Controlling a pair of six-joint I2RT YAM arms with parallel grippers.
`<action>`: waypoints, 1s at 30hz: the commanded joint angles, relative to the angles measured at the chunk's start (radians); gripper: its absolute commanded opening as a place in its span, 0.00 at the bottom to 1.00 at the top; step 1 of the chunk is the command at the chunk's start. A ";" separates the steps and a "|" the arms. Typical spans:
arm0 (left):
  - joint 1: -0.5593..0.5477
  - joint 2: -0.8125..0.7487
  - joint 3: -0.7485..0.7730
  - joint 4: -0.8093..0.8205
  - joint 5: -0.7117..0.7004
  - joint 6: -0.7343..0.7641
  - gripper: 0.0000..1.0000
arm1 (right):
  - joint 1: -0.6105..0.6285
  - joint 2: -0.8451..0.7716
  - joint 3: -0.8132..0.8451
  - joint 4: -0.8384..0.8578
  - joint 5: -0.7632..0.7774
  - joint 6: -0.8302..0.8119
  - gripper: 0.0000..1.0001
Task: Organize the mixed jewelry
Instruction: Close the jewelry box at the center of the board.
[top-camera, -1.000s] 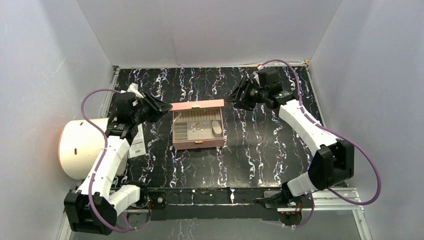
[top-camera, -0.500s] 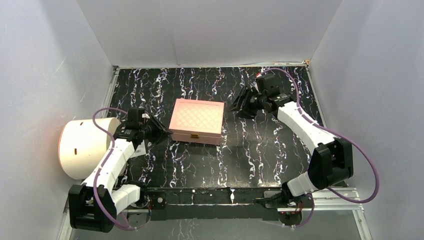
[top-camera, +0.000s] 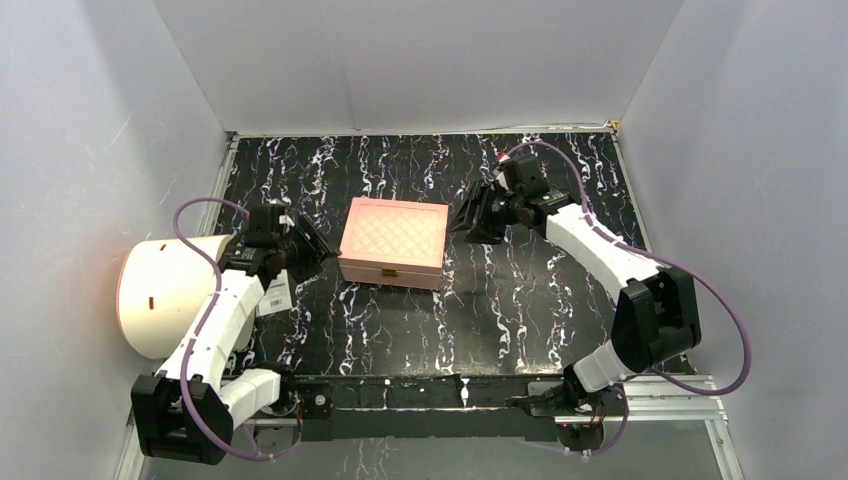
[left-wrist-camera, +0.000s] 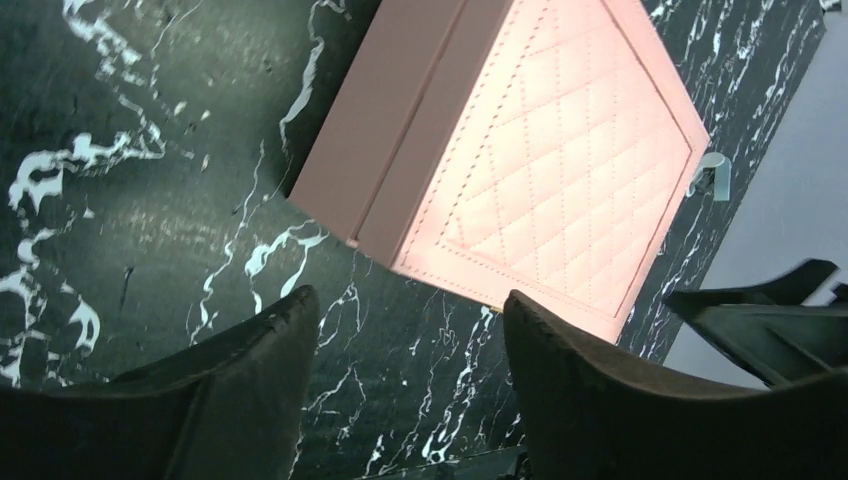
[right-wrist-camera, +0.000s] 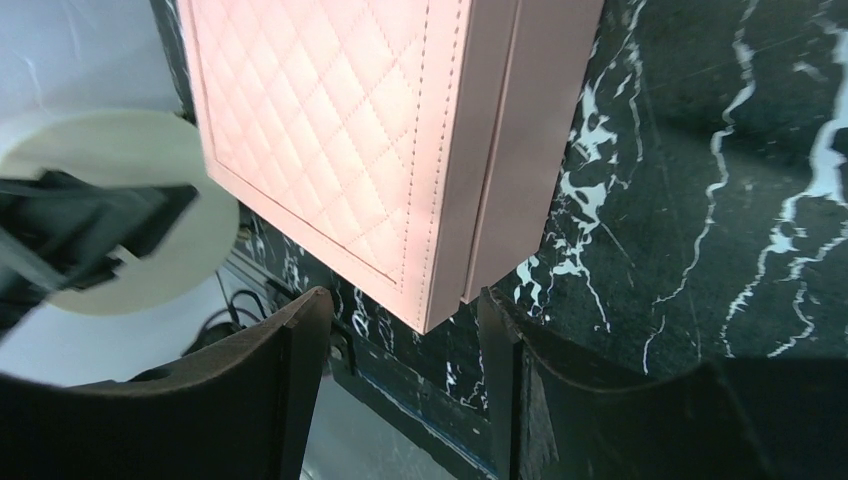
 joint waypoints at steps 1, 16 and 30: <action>-0.010 0.061 0.012 0.064 0.051 0.028 0.68 | 0.066 0.066 0.045 -0.016 -0.006 -0.061 0.65; -0.012 0.181 -0.027 -0.062 0.011 0.080 0.47 | 0.144 0.161 0.057 -0.179 0.167 -0.080 0.54; -0.013 0.223 -0.099 -0.137 -0.089 0.087 0.45 | 0.147 0.255 0.004 -0.231 0.256 -0.096 0.50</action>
